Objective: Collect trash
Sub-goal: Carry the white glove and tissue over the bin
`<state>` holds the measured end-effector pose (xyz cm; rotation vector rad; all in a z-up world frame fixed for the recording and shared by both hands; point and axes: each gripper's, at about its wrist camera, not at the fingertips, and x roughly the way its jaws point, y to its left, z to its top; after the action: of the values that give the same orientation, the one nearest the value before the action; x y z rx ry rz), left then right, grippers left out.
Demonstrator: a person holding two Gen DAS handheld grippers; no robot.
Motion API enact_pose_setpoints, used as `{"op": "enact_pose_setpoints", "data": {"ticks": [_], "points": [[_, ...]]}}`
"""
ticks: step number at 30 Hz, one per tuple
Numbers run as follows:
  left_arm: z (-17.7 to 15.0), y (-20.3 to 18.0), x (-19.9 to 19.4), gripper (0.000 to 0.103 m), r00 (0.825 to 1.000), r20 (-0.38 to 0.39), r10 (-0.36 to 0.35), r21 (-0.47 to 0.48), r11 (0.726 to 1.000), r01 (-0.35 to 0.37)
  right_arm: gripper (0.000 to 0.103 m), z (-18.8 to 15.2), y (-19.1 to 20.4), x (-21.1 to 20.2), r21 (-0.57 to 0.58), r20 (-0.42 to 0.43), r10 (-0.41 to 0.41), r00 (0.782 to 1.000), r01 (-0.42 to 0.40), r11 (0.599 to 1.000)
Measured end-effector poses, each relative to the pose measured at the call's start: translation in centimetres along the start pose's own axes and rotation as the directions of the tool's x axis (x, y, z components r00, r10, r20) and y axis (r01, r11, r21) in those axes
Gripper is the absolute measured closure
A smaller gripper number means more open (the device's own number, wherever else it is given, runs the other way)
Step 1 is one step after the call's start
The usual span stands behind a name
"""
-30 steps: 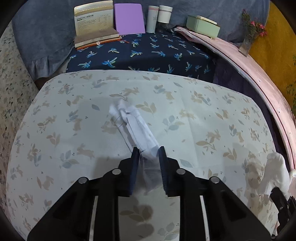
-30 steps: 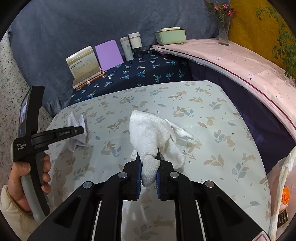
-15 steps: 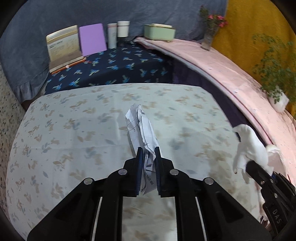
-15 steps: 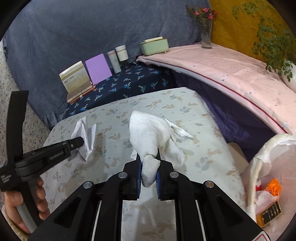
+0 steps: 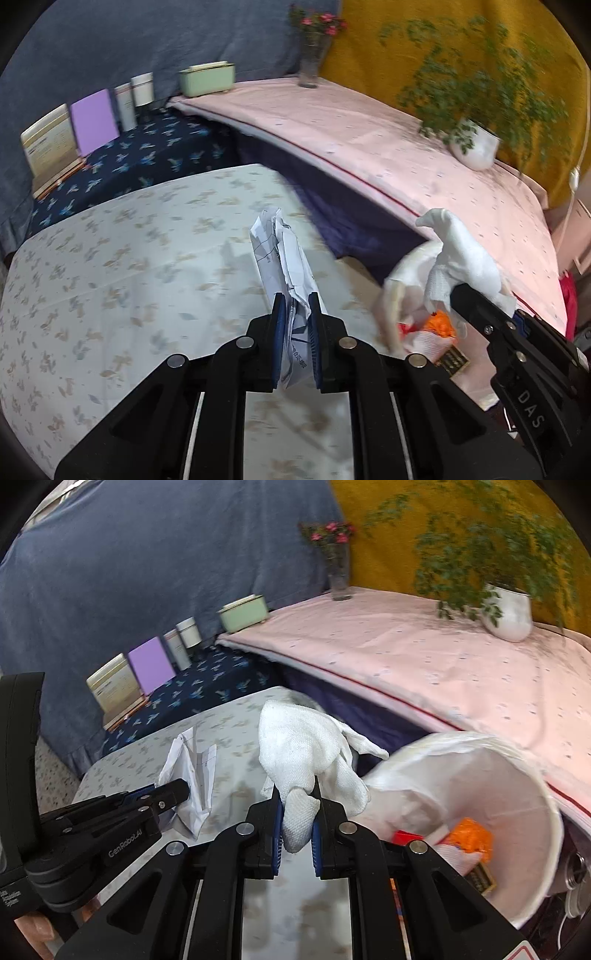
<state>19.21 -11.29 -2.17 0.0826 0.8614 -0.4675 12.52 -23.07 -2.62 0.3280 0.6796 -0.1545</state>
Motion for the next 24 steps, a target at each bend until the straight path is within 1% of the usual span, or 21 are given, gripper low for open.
{"op": "enact_pose_setpoints", "data": {"ticks": [6, 11, 17, 24], "points": [[-0.4, -6.4, 0.4, 0.091, 0.998, -0.012, -0.064, 0.080, 0.995, 0.064, 0.091, -0.3, -5.2, -2.1, 0.057, 0.019, -0.069, 0.997, 0.068, 0.996], [-0.7, -10.1, 1.0, 0.091, 0.994, -0.033, -0.107, 0.127, 0.986, 0.110, 0.091, -0.8, -8.5, -3.2, 0.097, 0.020, -0.110, 0.994, 0.108, 0.989], [-1.3, -13.1, 1.5, 0.091, 0.990, -0.048, -0.131, 0.168, 0.976, 0.137, 0.091, -1.4, -11.4, -4.0, 0.135, 0.019, -0.139, 0.990, 0.135, 0.982], [-1.5, -14.4, 1.9, 0.091, 0.989, -0.058, -0.137, 0.183, 0.972, 0.146, 0.091, -2.0, -13.3, -4.5, 0.161, 0.020, -0.149, 0.989, 0.144, 0.976]]}}
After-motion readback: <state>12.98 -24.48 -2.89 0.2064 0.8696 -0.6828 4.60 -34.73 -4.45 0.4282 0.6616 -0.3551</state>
